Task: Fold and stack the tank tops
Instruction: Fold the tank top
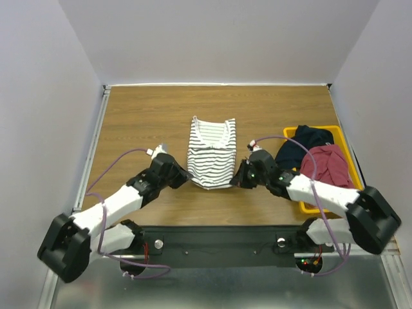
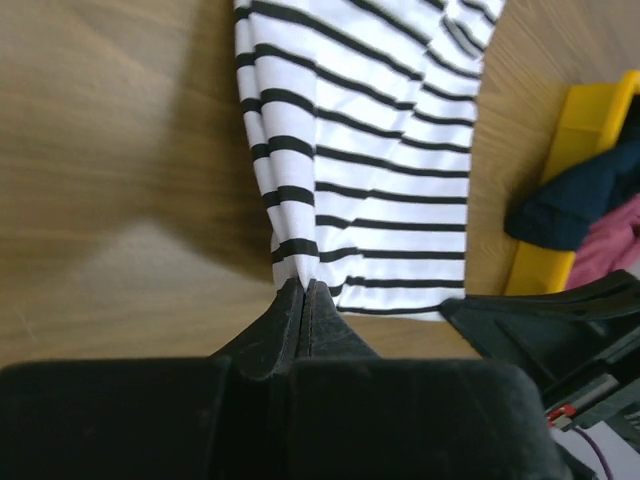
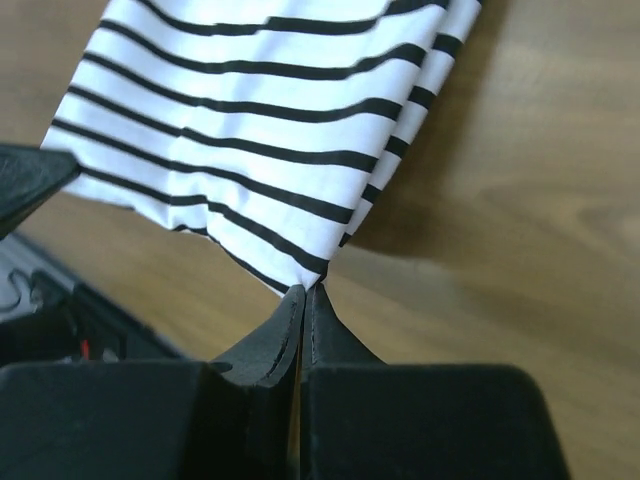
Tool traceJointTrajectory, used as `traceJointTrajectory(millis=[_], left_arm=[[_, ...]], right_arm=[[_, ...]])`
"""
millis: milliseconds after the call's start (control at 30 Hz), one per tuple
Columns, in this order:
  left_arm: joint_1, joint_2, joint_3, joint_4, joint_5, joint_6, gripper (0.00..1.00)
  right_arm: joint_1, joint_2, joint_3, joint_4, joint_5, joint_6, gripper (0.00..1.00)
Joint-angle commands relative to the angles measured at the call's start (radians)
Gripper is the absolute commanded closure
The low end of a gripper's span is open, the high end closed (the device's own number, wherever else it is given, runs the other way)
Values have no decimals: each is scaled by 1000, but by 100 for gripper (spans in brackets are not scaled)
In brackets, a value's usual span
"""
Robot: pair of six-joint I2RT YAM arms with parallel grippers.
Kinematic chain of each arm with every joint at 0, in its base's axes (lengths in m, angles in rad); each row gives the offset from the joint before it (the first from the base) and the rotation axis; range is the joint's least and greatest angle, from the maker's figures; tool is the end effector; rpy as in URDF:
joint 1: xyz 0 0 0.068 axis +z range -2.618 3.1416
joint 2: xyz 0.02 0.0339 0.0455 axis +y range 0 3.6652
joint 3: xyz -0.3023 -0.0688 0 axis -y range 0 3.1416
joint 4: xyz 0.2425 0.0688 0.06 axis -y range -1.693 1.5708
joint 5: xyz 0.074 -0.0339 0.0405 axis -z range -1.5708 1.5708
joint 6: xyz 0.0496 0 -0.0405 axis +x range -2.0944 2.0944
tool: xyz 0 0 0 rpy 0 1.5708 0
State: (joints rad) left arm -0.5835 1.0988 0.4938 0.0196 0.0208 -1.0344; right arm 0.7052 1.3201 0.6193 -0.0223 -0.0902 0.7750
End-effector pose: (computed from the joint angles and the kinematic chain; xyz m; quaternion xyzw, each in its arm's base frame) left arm 0.1823 -0.1216 0.2259 -0.1922 0.8598 -0.3486 0.3198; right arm 0.1963 0.1729 0.2142 0.0132 0.9107 0.3074 0.2757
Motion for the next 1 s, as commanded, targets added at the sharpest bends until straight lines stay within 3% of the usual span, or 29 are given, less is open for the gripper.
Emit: traceJointTrajectory(millis=[0,167,300,500,733,967], left_arm=[[-88,-211,-56,-134,-96,-146,100],[-174,-433,-63,-259,-166,-226,100],[-177,-470,-29,-283,-189,-222,100],[-161,-315,147,-253,-272,-112,100],[5,-153,301,-156,-161,3,100],[117,45,405,-66,-64,48,100]], right_arm=[[85,-203,-44,-89,76,64,100],[160,-377,-53,-203,130,131,100],[177,-412,-7,-243,150,142,100],[177,-312,138,-266,230,78,99],[154,-119,299,-275,259,9,99],[1,23,393,-268,166,-37,100]])
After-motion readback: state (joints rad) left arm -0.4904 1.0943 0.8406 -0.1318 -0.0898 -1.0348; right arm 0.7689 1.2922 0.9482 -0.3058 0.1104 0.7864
